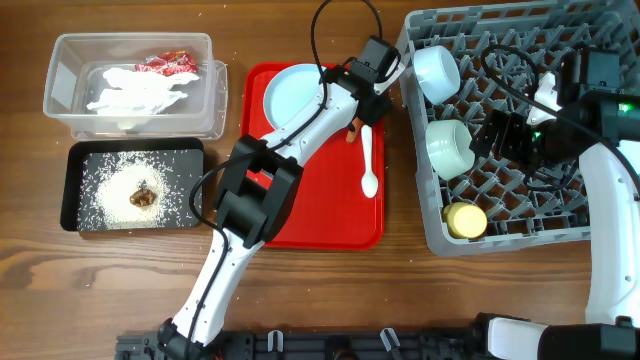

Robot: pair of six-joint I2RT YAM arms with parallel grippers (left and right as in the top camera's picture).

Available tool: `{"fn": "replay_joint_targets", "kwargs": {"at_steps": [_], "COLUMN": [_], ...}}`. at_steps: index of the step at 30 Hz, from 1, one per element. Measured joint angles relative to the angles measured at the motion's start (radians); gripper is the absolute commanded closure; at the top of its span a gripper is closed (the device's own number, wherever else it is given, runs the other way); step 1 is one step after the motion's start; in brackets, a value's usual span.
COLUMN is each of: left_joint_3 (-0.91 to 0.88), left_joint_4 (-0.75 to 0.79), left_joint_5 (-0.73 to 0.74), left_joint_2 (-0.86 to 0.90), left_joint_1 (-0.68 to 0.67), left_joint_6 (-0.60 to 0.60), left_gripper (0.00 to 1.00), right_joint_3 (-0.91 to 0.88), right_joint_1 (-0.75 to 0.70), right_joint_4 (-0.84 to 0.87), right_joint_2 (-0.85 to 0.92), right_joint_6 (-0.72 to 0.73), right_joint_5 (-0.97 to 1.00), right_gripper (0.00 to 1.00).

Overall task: Sort waste into correct bins and load items into the dishwasher rack
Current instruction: 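Grasp the carrot on the red tray with the left gripper, then carry the carrot to the black tray and drop it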

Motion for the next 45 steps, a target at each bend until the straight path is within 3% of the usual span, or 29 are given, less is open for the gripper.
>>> {"fn": "replay_joint_targets", "kwargs": {"at_steps": [4,5,18,23,26,28,32,37,41,45], "left_joint_3": [0.000,0.000,0.009,0.005,0.010,0.011,0.011,0.008,-0.120,-0.409], "left_joint_4": [-0.005,-0.011,-0.058,-0.240,-0.420,-0.508,-0.690,-0.870,-0.849,-0.620], "left_joint_5": [0.005,0.004,0.003,-0.028,-0.076,-0.089,-0.105,-0.109,-0.109,-0.057], "left_joint_2": [0.000,0.000,-0.035,-0.295,-0.451,-0.497,-0.550,-0.552,-0.566,-0.567], "left_joint_1": [0.000,0.000,0.005,0.023,0.127,0.230,0.538,0.879,1.053,1.111], "left_joint_6": [-0.047,-0.060,-0.172,-0.286,-0.385,-0.454,-0.598,-0.654,-0.669,-0.695], "left_gripper": [0.86,0.89,0.87,0.87,0.96,0.92,0.90,0.96,0.96,0.96], "right_joint_3": [0.000,0.000,0.000,0.000,0.000,0.000,0.000,0.000,0.000,0.000], "right_joint_1": [0.000,0.000,0.000,0.000,0.000,0.000,0.000,0.000,0.000,0.000], "right_joint_4": [0.000,0.000,0.004,0.016,0.019,0.022,0.028,0.034,0.034,0.033], "right_joint_2": [0.000,0.000,0.000,0.000,0.000,0.000,0.000,0.000,0.000,0.000], "right_joint_6": [0.000,0.000,0.000,0.000,0.000,-0.003,-0.003,-0.003,-0.003,-0.003], "right_joint_5": [0.000,0.000,0.008,0.008,0.009,0.011,0.011,0.012,0.013,0.015], "right_gripper": [0.02,0.02,0.02,0.02,0.02,0.02,0.02,0.02,0.02,0.02]}}
